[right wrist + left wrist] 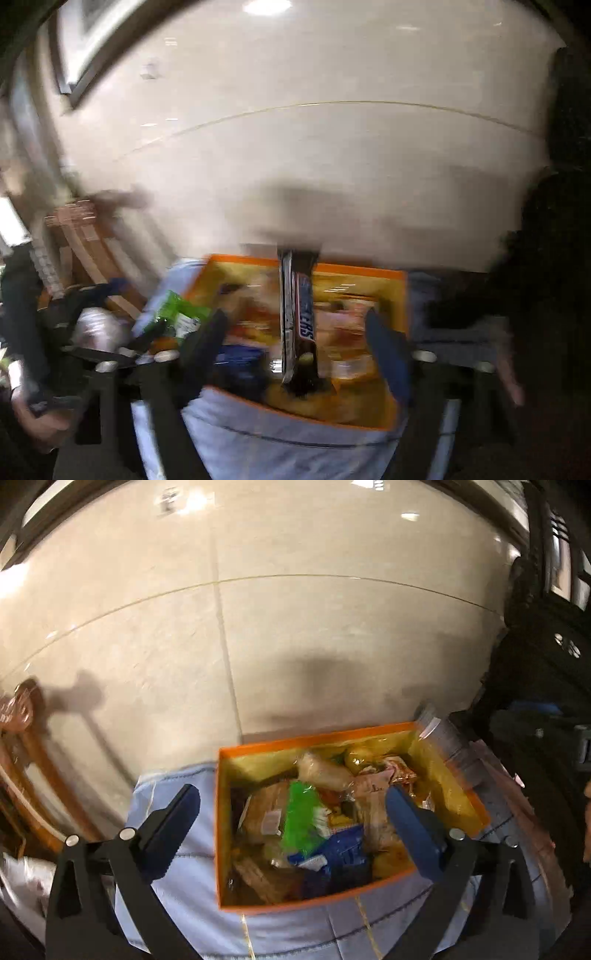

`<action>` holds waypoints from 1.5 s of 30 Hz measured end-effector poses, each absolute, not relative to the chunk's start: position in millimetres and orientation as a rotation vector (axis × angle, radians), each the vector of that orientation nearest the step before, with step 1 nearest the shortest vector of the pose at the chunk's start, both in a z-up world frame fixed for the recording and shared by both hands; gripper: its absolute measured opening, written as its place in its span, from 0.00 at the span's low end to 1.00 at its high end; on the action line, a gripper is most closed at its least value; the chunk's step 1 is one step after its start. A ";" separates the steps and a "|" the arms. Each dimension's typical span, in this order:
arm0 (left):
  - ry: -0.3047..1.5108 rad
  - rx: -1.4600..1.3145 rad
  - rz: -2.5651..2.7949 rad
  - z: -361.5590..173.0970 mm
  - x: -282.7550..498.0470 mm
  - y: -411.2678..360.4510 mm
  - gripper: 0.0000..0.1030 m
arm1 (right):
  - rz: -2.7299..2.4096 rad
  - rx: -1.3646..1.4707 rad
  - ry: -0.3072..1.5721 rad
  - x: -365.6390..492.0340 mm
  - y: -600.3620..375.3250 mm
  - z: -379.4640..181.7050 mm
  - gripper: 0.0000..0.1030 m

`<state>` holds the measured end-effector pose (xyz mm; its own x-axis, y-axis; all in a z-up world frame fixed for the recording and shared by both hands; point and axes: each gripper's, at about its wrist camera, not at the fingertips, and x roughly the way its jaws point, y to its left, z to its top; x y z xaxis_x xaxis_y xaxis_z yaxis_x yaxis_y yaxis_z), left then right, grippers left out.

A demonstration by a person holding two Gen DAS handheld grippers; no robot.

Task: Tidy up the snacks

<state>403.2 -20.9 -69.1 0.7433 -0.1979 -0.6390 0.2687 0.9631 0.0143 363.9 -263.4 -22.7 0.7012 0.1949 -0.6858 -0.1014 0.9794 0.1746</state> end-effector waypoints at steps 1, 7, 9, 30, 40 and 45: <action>0.693 0.101 -0.263 -69.6 397.7 -18.3 0.95 | 0.154 0.126 0.762 352.4 -265.7 -19.9 0.79; 0.739 0.135 -0.265 -78.7 306.3 -15.6 0.96 | 0.071 0.138 0.737 264.8 -245.0 -24.0 0.92; 0.731 0.109 -0.281 -76.7 266.0 -11.3 0.96 | 0.047 0.085 0.716 218.1 -235.0 -25.1 0.94; 0.675 0.114 -0.211 -2.1 13.6 42.1 0.96 | -0.170 -0.042 0.664 -50.2 -159.2 3.3 0.96; 0.642 0.159 -0.127 2.6 -13.1 41.1 0.96 | -0.134 -0.030 0.710 -61.2 -160.9 -7.9 0.96; 0.628 0.153 -0.111 4.0 -16.9 35.5 0.96 | -0.123 -0.029 0.713 -66.6 -166.4 -10.6 0.96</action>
